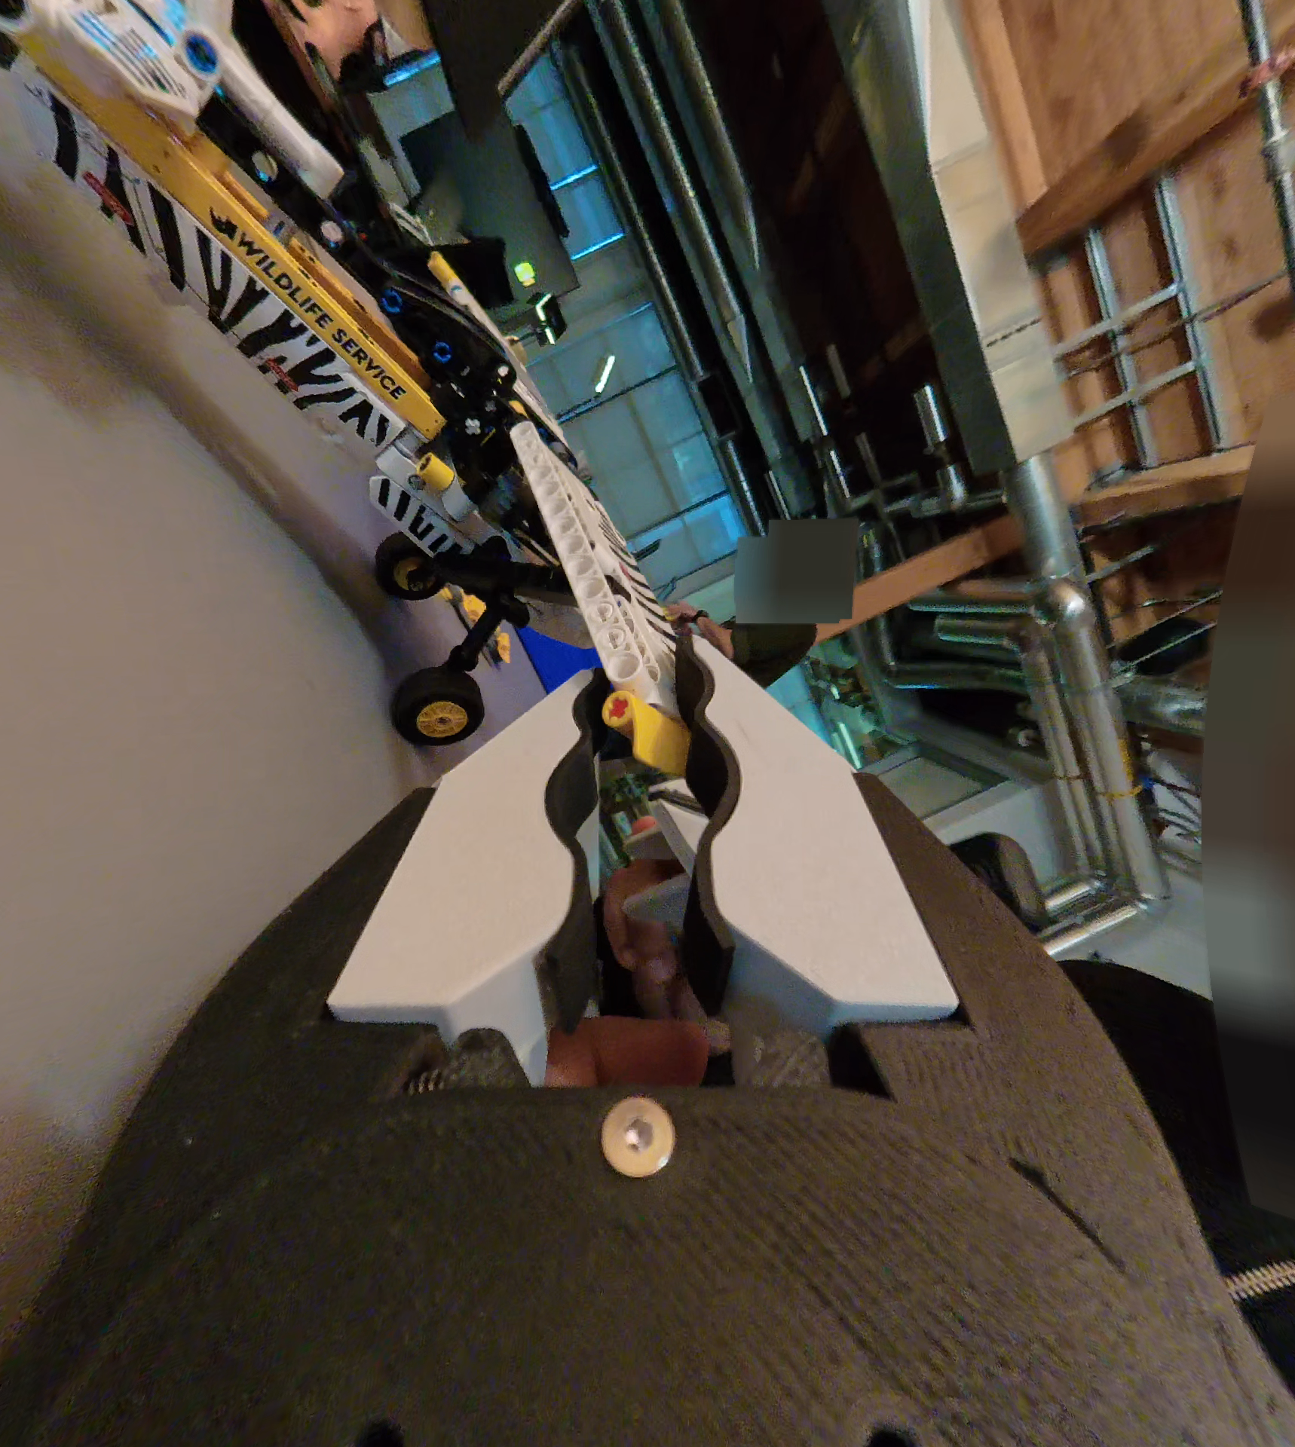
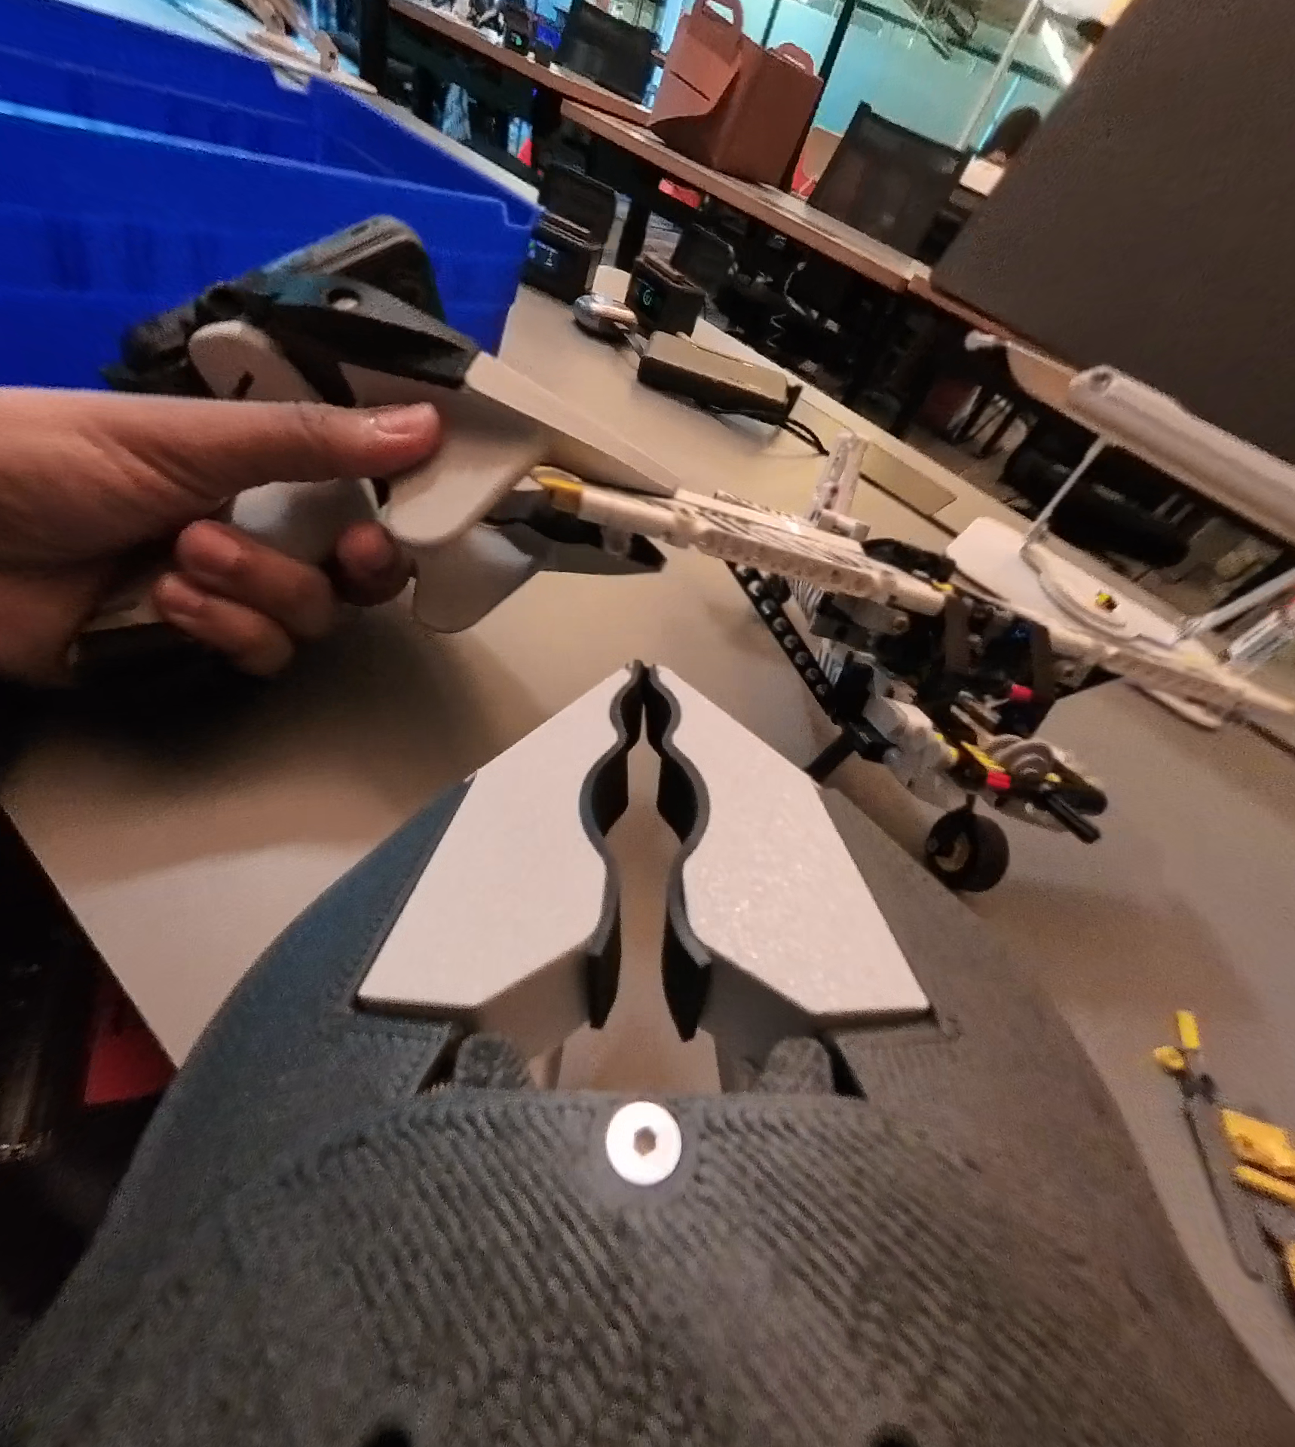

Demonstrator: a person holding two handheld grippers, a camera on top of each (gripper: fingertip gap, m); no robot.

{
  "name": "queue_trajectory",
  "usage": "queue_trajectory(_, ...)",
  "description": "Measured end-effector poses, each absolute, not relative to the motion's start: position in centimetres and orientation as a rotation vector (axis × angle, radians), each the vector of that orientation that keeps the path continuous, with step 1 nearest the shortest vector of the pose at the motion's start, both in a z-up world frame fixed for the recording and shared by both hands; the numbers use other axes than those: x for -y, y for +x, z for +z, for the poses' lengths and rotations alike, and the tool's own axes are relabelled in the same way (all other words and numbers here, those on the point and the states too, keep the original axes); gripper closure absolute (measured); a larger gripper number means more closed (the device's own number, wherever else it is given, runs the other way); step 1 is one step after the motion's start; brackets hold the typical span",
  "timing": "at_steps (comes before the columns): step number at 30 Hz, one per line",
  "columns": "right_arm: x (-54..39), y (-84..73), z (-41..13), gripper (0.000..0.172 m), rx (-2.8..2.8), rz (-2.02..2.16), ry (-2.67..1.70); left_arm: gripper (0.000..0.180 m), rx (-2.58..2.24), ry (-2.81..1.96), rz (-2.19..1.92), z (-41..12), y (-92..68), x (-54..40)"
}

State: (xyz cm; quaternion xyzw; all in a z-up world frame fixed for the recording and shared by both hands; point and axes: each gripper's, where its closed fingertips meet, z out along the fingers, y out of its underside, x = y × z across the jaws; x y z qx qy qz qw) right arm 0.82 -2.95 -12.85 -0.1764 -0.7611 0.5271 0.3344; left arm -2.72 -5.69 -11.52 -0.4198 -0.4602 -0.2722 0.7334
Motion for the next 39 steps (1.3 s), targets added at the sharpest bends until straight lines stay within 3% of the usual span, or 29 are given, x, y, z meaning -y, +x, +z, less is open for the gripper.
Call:
queue_trajectory(5,3.6,0.4,-12.1,0.172,1.998,1.584,-0.578,0.165,1.009,-0.879,-0.658,-11.4,-2.9,5.8)
queue_trajectory(8,4.8,0.1,-11.5,0.154,1.968,1.644,-0.574,0.165,0.994,-0.873,-0.7,-11.3,-2.5,5.2)
queue_trajectory(14,5.7,-0.4,-11.6,0.166,2.002,1.697,-0.63,0.165,0.97,-0.835,-0.739,-10.9,-1.9,4.3)
queue_trajectory(21,5.4,0.1,-12.1,0.166,2.06,1.621,-0.616,0.171,0.993,-0.84,-0.684,-11.1,-2.3,4.4)
queue_trajectory(32,4.8,0.6,-12.4,0.166,2.13,1.906,-0.956,0.175,1.01,-0.88,-0.66,-11.4,-2.1,3.9)
queue_trajectory(39,3.8,1.4,-12.6,0.167,2.036,1.47,-0.571,0.177,1.094,-0.772,-0.587,-11.8,-3.8,6.3)
